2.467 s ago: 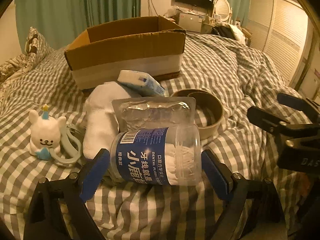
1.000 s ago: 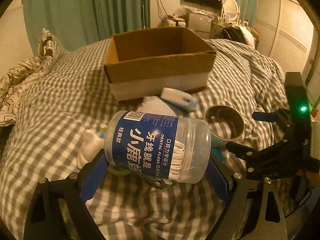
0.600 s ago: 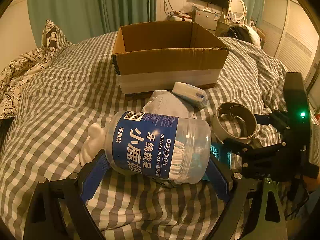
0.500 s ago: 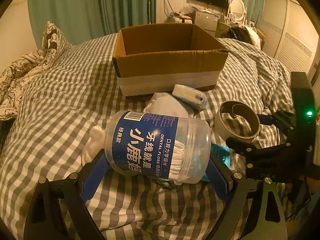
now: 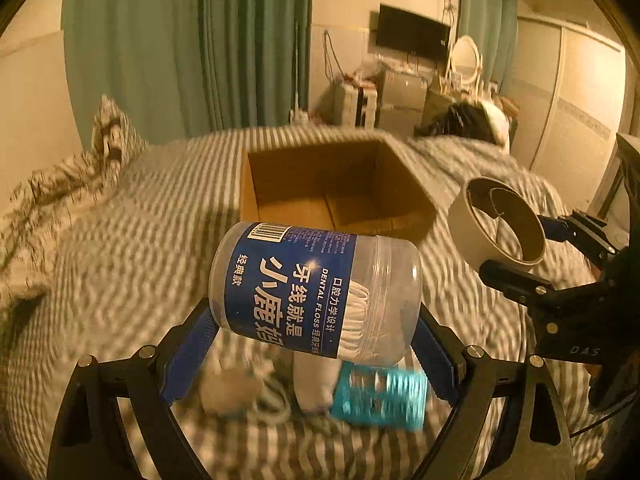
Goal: Organize objects
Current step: 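Carry the jar and tape ring into the cardboard box and open both grippers, then grasp the blue blister pack with the right gripper while the left grasps the white bear figurine, then carry the blister pack and bear figurine into the box and release both, then grasp the white sock with the left gripper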
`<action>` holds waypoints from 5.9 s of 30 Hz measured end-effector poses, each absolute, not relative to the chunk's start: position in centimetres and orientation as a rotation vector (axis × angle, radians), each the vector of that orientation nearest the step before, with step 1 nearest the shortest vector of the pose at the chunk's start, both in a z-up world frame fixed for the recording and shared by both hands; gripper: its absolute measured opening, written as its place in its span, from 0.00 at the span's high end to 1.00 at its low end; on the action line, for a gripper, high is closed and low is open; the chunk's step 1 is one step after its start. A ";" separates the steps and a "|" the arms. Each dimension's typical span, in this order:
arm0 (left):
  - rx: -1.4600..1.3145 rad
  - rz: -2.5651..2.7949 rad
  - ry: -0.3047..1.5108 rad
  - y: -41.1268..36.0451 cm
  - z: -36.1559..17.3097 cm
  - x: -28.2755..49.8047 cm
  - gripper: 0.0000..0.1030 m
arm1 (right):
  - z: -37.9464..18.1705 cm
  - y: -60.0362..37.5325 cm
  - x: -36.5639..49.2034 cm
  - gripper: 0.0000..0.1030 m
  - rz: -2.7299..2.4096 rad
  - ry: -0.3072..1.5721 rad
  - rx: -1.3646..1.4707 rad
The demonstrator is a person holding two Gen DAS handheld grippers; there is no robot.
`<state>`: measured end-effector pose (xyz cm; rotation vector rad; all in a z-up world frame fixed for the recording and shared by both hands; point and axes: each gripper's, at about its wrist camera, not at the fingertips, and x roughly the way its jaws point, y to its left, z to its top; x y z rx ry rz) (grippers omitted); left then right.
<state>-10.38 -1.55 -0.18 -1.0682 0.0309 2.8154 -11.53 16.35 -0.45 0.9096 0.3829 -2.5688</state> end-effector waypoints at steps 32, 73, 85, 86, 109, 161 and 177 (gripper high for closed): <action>-0.988 2.790 0.104 -4.3 -2.2 -30.3 0.00 | 1.0 13.9 -29.9 0.07 -2.640 0.159 0.837; -1.446 2.679 0.152 -7.2 -10.3 -11.2 0.12 | -11.3 10.3 -10.5 0.07 -2.263 0.460 1.160; -1.544 2.634 0.158 -6.9 -12.5 -12.4 0.41 | -16.4 8.9 -10.9 0.07 -2.120 0.482 1.265; -1.538 2.637 0.164 -6.8 -12.4 -12.3 0.41 | -16.3 9.1 -10.9 0.08 -2.125 0.470 1.266; -1.247 2.747 0.028 -7.1 -3.4 -8.7 0.41 | -7.8 15.1 -6.8 0.31 -2.387 0.354 1.181; -1.121 2.646 -0.025 -3.6 -3.0 -32.5 0.24 | 0.0 12.1 -30.0 0.13 -2.657 0.256 0.903; -0.972 2.882 0.003 -5.6 3.5 -18.9 0.00 | 7.8 17.1 -18.6 0.10 -2.741 0.328 0.798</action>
